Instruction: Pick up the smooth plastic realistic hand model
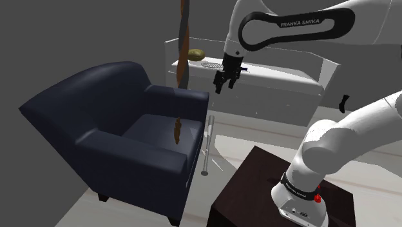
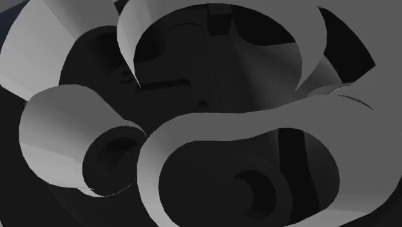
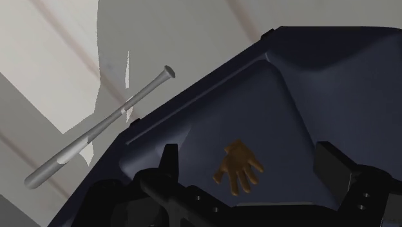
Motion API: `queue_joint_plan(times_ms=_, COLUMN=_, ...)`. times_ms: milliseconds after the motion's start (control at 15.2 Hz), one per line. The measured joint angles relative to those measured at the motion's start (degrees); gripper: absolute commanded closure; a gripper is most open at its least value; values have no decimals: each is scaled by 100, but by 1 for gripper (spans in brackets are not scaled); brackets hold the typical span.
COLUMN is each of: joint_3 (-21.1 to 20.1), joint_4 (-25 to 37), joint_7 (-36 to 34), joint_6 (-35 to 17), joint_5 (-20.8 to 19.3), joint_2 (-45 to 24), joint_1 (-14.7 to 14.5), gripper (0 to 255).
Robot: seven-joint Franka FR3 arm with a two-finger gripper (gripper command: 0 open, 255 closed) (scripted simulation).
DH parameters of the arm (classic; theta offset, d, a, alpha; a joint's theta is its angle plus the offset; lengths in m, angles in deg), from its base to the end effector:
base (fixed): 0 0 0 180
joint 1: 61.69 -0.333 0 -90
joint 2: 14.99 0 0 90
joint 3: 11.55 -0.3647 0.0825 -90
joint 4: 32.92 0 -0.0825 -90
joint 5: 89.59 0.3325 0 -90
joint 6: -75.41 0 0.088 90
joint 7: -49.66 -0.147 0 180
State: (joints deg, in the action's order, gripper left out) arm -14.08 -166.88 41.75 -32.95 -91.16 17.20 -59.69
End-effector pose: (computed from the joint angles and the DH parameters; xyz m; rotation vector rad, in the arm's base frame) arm 0.3223 0.0031 0.5625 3.0882 -0.1965 0.1824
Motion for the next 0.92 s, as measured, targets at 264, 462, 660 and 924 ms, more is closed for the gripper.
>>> queue_joint_plan(times_ms=264, joint_3=-122, joint_4=296, joint_7=-355, joint_6=-412, joint_5=-35, joint_2=-865, joint_1=75, gripper=0)
queue_joint_plan(times_ms=462, joint_3=-205, joint_4=510, joint_7=-643, joint_6=-772, joint_5=-91, joint_2=-1561, joint_1=122, gripper=0)
queue_joint_plan(times_ms=660, joint_3=-251, joint_4=931, joint_7=-904, joint_6=-931, joint_5=-171, joint_2=-2266, joint_1=167, gripper=0)
queue_joint_plan(times_ms=924, joint_3=-284, joint_4=1428, joint_7=-1266, joint_6=-1151, joint_5=-284, joint_2=-3149, joint_1=192, gripper=0)
